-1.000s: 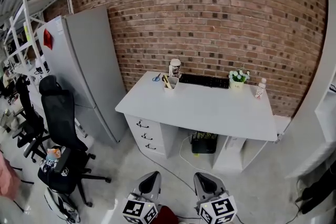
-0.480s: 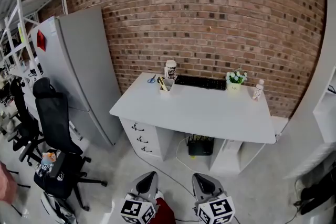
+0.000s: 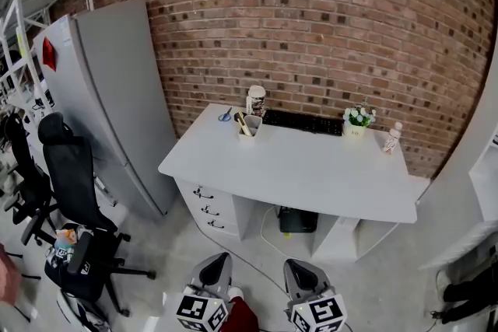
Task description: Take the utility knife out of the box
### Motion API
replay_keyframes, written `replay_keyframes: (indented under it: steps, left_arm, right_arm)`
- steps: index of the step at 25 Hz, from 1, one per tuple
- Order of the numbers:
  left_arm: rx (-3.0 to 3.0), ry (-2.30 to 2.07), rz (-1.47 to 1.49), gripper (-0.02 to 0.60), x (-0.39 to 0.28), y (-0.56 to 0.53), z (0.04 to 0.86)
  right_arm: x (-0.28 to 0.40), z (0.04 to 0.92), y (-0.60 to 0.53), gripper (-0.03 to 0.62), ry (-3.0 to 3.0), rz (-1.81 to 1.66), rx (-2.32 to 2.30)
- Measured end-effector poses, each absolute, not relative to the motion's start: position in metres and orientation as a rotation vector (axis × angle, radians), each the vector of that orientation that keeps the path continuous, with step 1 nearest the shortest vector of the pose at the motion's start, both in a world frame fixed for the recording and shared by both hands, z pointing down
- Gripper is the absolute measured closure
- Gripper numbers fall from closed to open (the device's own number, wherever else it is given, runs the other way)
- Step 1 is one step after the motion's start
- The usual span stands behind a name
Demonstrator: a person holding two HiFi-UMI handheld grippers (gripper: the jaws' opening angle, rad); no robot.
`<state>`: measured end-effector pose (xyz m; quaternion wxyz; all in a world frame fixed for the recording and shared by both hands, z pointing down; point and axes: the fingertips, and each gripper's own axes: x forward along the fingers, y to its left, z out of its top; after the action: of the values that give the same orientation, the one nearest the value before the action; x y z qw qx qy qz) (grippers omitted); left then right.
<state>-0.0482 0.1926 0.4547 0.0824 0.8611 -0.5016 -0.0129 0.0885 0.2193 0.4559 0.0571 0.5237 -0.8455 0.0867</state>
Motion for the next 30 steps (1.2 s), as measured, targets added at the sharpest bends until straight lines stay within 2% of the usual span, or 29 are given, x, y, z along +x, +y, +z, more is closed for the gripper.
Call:
replay_keyframes:
  steps: [30]
  left_arm:
    - [2.618,-1.369,-0.011,0.578,-0.119,-0.030,0.463]
  right_arm:
    - [0.001,0.469,0.005,0.586,-2.479,0.317,1.626]
